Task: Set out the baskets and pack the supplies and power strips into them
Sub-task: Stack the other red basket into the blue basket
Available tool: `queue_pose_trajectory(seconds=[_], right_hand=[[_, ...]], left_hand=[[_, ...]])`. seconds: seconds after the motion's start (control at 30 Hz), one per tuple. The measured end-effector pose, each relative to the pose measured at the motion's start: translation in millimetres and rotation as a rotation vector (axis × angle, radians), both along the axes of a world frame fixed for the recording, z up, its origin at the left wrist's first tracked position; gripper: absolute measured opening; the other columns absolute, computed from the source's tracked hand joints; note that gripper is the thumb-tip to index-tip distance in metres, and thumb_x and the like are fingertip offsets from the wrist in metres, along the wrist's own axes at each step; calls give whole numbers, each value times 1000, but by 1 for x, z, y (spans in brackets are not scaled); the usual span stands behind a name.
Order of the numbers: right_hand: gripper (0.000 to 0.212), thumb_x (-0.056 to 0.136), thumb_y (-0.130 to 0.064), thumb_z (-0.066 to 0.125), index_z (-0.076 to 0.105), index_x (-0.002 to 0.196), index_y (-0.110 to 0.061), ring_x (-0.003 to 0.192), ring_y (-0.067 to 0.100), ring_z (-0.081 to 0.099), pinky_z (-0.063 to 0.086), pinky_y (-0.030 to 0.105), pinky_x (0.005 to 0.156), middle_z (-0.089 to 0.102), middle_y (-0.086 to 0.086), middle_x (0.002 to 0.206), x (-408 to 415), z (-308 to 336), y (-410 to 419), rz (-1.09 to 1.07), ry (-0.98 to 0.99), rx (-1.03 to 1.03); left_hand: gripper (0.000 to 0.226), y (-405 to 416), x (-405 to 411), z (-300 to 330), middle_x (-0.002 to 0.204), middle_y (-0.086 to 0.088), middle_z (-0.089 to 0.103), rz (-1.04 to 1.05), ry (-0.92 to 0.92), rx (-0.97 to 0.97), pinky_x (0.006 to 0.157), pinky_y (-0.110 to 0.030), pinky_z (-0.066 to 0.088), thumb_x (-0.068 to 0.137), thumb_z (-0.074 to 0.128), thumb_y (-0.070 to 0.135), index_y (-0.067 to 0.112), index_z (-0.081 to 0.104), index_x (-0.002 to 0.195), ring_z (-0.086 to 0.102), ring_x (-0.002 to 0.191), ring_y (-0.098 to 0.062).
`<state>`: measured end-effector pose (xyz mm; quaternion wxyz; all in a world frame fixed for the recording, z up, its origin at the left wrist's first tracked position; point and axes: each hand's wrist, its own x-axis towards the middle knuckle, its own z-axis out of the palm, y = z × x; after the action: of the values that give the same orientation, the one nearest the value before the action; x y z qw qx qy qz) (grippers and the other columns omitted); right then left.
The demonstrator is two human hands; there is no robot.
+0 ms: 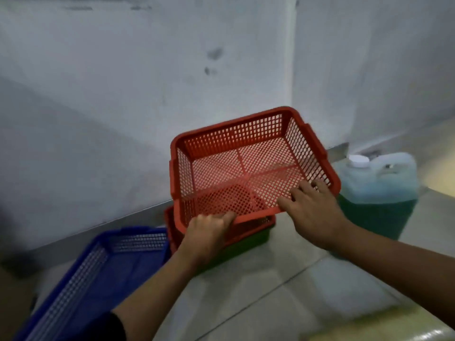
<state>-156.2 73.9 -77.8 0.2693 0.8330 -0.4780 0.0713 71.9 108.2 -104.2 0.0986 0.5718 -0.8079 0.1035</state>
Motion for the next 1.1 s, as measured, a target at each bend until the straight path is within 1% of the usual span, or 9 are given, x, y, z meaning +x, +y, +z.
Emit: queue_pose_trajectory(seconds=[0.1,0.2,0.3,0.47,0.67,0.77,0.87,1.0,1.1], right_hand=[[25,91,-33,48,60,109,-19,115,31,50,34,49,104,63,9,119,45,-3,-3,22,36,94],[46,86,-44,31,57,116,-20,127,35,41,25,53,110,53,16,133,90,-11,-3,34,-60,131],[62,87,-51,43,27,142,-26,143,40,12,13,53,114,17,25,154,131,-30,0,114,-13,256],[81,88,-32,48,-5,148,-39,142,45,-12,8,49,116,-12,28,155,196,-70,10,275,-31,440],[88,87,-29,51,-13,147,-38,147,29,-3,16,50,115,-10,13,159,230,-106,22,399,-15,632],[91,85,-23,51,-14,149,-32,147,25,0,20,47,114,-7,5,161,232,-112,20,410,-10,692],[90,85,-24,54,-10,149,-37,147,26,-2,23,50,112,-11,2,160,235,-115,13,413,11,709],[91,86,-25,58,-8,147,-42,147,28,-3,21,54,111,-14,2,160,244,-125,13,409,68,748],[89,86,-26,59,-3,148,-39,147,28,-2,20,54,111,-12,2,160,250,-133,16,403,138,774]], left_hand=[[32,18,35,-19,115,-4,68,158,57,16,75,-41,53,89,45,15,21,52,119,67,95,-32],[24,43,68,-41,94,-5,74,329,117,18,58,-40,52,80,56,9,19,59,102,69,77,-35],[20,78,95,-60,85,-7,72,505,181,22,51,-38,47,80,54,5,17,59,95,68,70,-37],[29,124,123,-93,86,-9,72,777,267,74,60,-41,51,81,46,-2,15,56,101,68,76,-36],[32,126,130,-117,103,-7,68,967,215,168,78,-41,52,88,38,2,16,46,116,67,94,-31],[25,112,126,-118,103,-9,67,956,243,150,77,-42,51,90,39,8,13,43,114,65,96,-34],[27,100,121,-118,98,-9,67,945,318,90,73,-39,51,96,36,34,16,41,114,66,91,-34],[23,97,123,-131,94,-9,68,908,285,125,71,-40,52,99,30,29,16,45,111,66,87,-33],[34,99,124,-143,97,-10,68,911,303,219,73,-40,54,100,26,37,15,51,108,67,88,-32]])
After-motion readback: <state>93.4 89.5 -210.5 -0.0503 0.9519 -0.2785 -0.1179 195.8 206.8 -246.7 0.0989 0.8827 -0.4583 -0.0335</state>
